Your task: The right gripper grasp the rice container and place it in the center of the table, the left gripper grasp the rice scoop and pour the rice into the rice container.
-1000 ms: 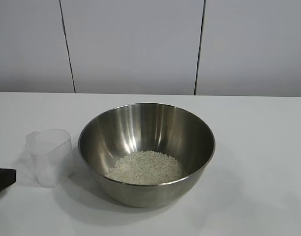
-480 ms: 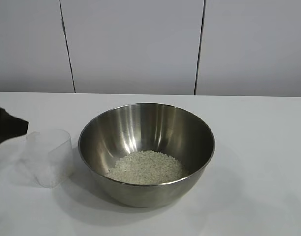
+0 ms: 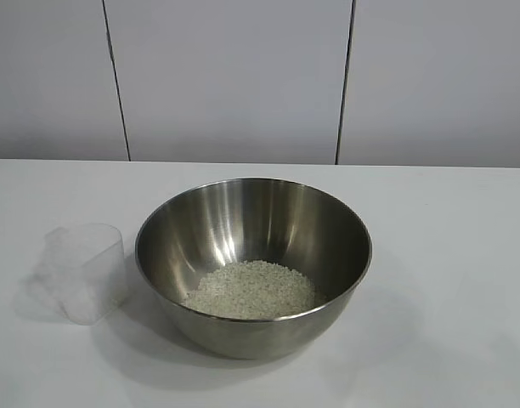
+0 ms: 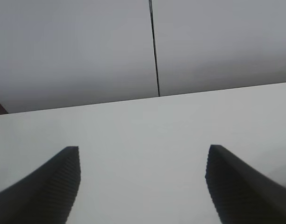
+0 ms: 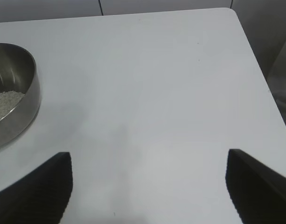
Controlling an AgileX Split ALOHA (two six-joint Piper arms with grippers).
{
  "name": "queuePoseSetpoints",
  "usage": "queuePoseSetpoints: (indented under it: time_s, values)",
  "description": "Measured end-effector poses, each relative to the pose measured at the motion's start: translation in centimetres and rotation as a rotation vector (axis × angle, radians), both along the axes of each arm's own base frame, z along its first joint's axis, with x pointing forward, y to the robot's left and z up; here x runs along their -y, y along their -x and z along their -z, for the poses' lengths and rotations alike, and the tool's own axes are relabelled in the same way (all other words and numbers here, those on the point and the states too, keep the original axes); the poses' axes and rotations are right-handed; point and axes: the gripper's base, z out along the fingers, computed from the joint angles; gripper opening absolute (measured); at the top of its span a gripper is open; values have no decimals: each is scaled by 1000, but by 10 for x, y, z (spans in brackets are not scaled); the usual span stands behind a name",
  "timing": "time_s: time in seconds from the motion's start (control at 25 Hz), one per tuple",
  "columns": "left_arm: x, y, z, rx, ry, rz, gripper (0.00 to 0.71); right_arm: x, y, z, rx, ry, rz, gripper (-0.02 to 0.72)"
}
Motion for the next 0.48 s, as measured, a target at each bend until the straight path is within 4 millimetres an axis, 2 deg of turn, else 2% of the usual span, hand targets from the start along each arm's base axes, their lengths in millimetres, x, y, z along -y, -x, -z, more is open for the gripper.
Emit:
queuePoseSetpoints:
  time_s: [0.16,0.24,0.4,0.48]
  values:
    - [-34,1,-21,-61,36,-29,536,0,0,0,0,0,0,610]
    - [-55,4,-31,-45,118,-69,536,0,0,0,0,0,0,610]
    - [-108,25,-42,-10,170,-226,540,0,0,0,0,0,0,610]
    - [-123,38,-46,-3,178,-296,540,0,0,0,0,0,0,610]
